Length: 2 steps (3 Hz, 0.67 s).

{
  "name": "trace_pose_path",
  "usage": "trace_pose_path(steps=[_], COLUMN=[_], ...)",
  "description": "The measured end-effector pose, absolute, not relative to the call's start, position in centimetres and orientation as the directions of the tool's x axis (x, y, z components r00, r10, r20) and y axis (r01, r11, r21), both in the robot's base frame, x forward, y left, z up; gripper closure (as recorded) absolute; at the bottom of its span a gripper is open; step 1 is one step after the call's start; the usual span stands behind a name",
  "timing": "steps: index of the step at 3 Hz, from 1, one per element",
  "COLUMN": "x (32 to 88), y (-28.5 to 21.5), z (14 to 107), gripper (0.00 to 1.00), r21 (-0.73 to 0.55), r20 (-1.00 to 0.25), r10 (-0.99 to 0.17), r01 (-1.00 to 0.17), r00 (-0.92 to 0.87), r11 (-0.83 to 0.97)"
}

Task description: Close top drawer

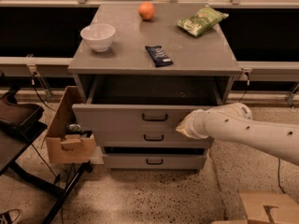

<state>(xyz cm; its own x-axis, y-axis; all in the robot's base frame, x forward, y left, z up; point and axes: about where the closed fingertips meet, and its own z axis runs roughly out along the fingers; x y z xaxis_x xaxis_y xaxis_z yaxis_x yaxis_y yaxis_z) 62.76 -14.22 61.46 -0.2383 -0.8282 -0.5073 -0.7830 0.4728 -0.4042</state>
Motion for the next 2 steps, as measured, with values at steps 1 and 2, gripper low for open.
trace_pose_path(steps=[1, 2], x=[62.9, 65.6], y=[-14.2, -14.4], z=[61.4, 61.1], gripper=[1.0, 1.0], r21=[-0.406, -0.426], r20=[-0.508, -0.509], r10=[-0.829, -0.834], r01=[-0.783, -0.779], r00=[-0.236, -0.214], r11=[0.472, 0.46])
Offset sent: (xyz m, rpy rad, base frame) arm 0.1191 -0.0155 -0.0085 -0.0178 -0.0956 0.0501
